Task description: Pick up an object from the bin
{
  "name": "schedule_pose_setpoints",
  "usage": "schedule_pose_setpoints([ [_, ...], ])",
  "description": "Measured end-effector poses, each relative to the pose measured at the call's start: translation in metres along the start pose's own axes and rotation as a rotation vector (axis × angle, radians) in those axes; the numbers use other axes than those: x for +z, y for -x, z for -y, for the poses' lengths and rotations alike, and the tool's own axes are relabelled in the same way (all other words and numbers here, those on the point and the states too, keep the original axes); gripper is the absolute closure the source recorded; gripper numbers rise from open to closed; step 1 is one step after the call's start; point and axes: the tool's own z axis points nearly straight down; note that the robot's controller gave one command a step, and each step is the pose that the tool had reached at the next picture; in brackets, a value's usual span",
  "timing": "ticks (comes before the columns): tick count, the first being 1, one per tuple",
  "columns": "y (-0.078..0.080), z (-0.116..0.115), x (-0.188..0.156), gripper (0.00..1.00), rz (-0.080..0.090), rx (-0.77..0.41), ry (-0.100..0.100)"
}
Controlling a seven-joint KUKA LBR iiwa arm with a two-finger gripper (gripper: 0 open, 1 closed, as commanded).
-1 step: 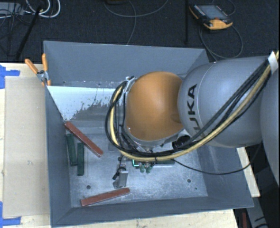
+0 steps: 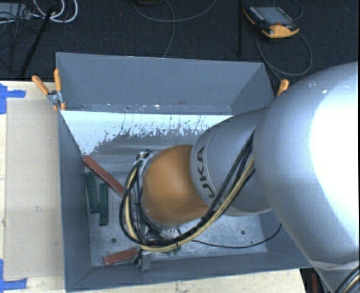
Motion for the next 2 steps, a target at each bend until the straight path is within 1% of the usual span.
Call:
schedule_pose_setpoints([
  [1,-0.009,0.025,-0.029,0.00,-0.020,-0.072,-0.001],
  [2,0.003,-0.006,-0.027,0.00,-0.023,-0.144,0.001],
])
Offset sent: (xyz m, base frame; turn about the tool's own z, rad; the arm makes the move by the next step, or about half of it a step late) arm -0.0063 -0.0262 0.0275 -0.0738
